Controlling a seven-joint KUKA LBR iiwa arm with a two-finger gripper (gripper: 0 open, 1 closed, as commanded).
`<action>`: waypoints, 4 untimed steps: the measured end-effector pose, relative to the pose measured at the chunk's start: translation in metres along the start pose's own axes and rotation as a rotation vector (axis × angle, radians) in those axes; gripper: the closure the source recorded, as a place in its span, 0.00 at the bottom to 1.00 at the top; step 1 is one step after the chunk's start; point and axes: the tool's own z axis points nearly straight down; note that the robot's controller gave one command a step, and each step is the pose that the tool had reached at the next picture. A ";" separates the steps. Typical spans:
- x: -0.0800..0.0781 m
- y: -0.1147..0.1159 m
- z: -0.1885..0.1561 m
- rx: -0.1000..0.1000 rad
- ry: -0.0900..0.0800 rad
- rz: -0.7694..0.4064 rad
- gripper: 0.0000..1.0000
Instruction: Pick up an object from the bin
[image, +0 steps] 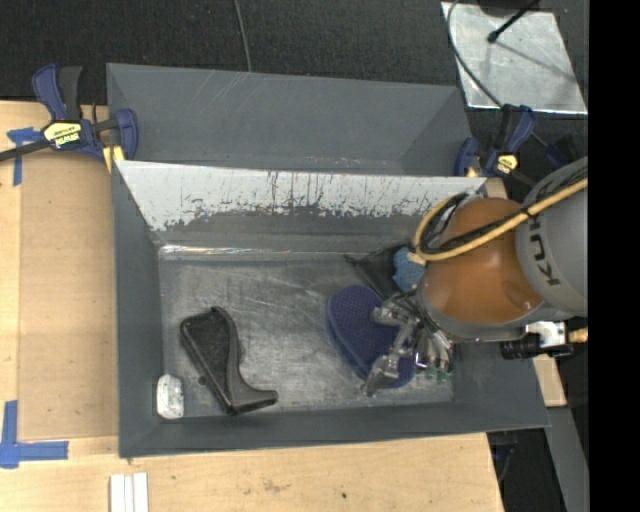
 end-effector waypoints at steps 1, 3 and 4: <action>-0.001 0.004 0.031 -0.007 -0.016 0.143 0.00; -0.006 0.020 0.027 -0.003 -0.038 -0.034 1.00; -0.009 0.020 -0.067 -0.001 -0.003 -0.035 1.00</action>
Offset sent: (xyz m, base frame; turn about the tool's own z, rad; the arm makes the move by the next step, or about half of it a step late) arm -0.0046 0.0025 -0.0369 0.1461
